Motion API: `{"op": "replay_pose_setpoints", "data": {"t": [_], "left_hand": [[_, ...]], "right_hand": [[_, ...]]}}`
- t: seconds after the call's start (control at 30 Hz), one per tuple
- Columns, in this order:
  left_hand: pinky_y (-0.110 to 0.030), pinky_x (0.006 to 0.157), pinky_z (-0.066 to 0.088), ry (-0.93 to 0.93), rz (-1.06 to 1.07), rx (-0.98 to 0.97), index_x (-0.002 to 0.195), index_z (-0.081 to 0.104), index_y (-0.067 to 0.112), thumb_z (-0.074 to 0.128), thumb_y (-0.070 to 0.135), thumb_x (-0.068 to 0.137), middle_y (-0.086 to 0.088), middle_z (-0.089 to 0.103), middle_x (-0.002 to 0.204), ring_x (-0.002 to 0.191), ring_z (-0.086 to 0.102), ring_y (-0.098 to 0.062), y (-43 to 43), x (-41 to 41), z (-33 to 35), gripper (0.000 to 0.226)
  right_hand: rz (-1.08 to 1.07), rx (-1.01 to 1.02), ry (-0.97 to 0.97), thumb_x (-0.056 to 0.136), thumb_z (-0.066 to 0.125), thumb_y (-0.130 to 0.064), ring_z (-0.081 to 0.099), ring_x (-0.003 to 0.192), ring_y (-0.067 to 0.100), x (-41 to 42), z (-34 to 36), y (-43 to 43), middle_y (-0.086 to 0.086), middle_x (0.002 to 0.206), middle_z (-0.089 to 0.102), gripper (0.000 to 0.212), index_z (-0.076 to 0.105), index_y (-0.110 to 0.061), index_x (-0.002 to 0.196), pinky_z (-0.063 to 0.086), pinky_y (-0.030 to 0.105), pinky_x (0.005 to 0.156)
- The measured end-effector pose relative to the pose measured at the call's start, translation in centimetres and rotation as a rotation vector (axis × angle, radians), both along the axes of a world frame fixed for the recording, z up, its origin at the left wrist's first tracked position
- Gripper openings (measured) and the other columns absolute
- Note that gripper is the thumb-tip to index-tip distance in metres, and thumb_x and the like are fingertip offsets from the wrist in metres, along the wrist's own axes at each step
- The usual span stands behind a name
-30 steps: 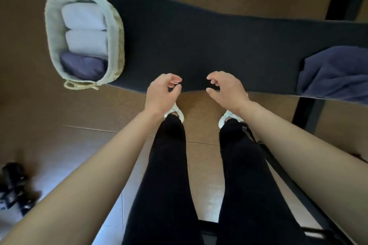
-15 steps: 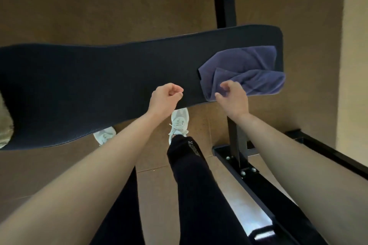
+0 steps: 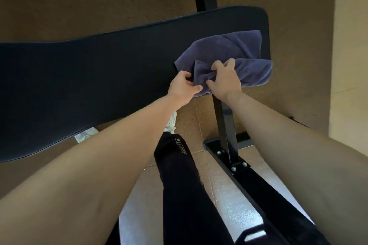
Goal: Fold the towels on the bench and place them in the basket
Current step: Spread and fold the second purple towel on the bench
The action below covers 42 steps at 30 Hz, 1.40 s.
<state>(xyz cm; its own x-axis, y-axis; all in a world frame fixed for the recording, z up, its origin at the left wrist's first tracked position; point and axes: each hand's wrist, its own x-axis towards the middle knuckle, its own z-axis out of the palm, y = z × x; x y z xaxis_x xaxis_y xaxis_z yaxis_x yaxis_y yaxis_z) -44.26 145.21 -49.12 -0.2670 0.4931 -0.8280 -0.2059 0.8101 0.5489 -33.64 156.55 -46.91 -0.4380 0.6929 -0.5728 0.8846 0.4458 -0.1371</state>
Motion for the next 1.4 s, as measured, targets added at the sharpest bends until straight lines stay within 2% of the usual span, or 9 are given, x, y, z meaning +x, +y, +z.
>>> {"op": "replay_pose_setpoints", "data": {"t": [0.17,0.27,0.33,0.43,0.6,0.87,1.1,1.3,1.4], "left_hand": [[-0.039,0.078,0.056,0.167,-0.195,0.164,0.100,0.071,0.018,0.068,0.018,0.096,0.002,0.066,0.082,0.082,0.065,-0.017,-0.5,-0.8,1.9,0.005],[-0.041,0.080,0.051,0.332,-0.355,0.273,0.096,0.067,0.024,0.057,0.015,0.099,0.003,0.054,0.091,0.092,0.056,-0.019,-1.3,-2.0,3.8,0.014],[-0.039,0.081,0.048,0.381,-0.375,0.326,0.107,0.072,0.023,0.056,0.017,0.101,0.001,0.054,0.098,0.098,0.053,-0.020,-2.4,-3.1,5.4,0.018],[-0.043,0.083,0.052,0.389,-0.295,0.385,0.110,0.073,0.021,0.062,0.019,0.099,0.000,0.061,0.099,0.094,0.058,-0.018,-4.8,-4.9,7.8,0.016],[-0.049,0.081,0.055,0.352,-0.142,0.427,0.104,0.071,0.022,0.068,0.012,0.096,-0.003,0.064,0.097,0.088,0.064,-0.021,-9.3,-9.0,12.1,0.013],[-0.029,0.074,0.056,0.330,-0.101,0.446,0.111,0.070,0.015,0.061,0.022,0.103,-0.001,0.069,0.097,0.087,0.068,-0.015,-16.5,-15.0,17.8,0.014],[-0.023,0.082,0.057,0.323,-0.085,0.406,0.119,0.073,0.007,0.063,0.019,0.102,-0.002,0.074,0.106,0.096,0.071,-0.010,-20.3,-17.6,18.6,0.023],[-0.029,0.077,0.059,0.339,0.018,0.379,0.102,0.077,0.010,0.071,0.018,0.097,0.002,0.075,0.091,0.084,0.073,-0.012,-21.9,-17.9,18.1,0.011],[-0.022,0.071,0.054,0.271,0.130,0.340,0.088,0.074,0.013,0.073,0.016,0.095,0.005,0.071,0.080,0.073,0.067,-0.004,-22.7,-18.0,17.9,0.008]], "right_hand": [[0.091,-0.073,0.178,0.087,0.074,-0.012,0.065,0.108,0.027,-0.5,1.3,-0.4,0.010,0.149,0.035,0.066,0.044,-0.023,0.145,0.058,0.031,0.083],[0.232,-0.249,0.277,0.091,0.069,-0.013,0.061,0.123,0.025,-1.4,3.4,-1.4,0.003,0.148,0.050,0.065,0.043,-0.023,0.150,0.055,0.043,0.098],[0.245,-0.279,0.291,0.092,0.066,-0.018,0.064,0.110,0.022,-2.2,5.0,-2.3,0.001,0.126,0.063,0.046,0.054,-0.024,0.136,0.055,0.045,0.093],[0.196,-0.305,0.365,0.090,0.070,-0.025,0.058,0.084,0.012,-3.4,7.5,-3.6,-0.005,0.098,0.060,0.017,0.058,-0.024,0.101,0.051,0.035,0.075],[0.062,-0.373,0.585,0.085,0.078,-0.023,0.060,0.079,0.010,-6.8,11.6,-6.6,-0.005,0.086,0.063,0.019,0.063,-0.017,0.094,0.047,0.025,0.068],[-0.209,-0.710,0.777,0.095,0.071,-0.011,0.071,0.077,0.033,-12.2,17.3,-11.7,0.026,0.090,0.068,0.022,0.060,0.007,0.101,0.060,0.035,0.067],[-0.394,-0.833,0.877,0.098,0.065,-0.005,0.072,0.082,0.023,-15.0,18.1,-16.1,0.012,0.091,0.071,0.005,0.064,-0.006,0.103,0.060,0.032,0.076],[-0.388,-0.865,0.847,0.097,0.066,-0.007,0.075,0.091,0.026,-15.7,17.5,-18.4,0.014,0.099,0.073,0.010,0.066,-0.005,0.108,0.062,0.036,0.080],[-0.377,-0.794,0.841,0.096,0.069,-0.008,0.074,0.081,0.025,-15.7,17.1,-18.9,0.010,0.092,0.073,0.010,0.067,-0.004,0.105,0.060,0.031,0.067]]}}
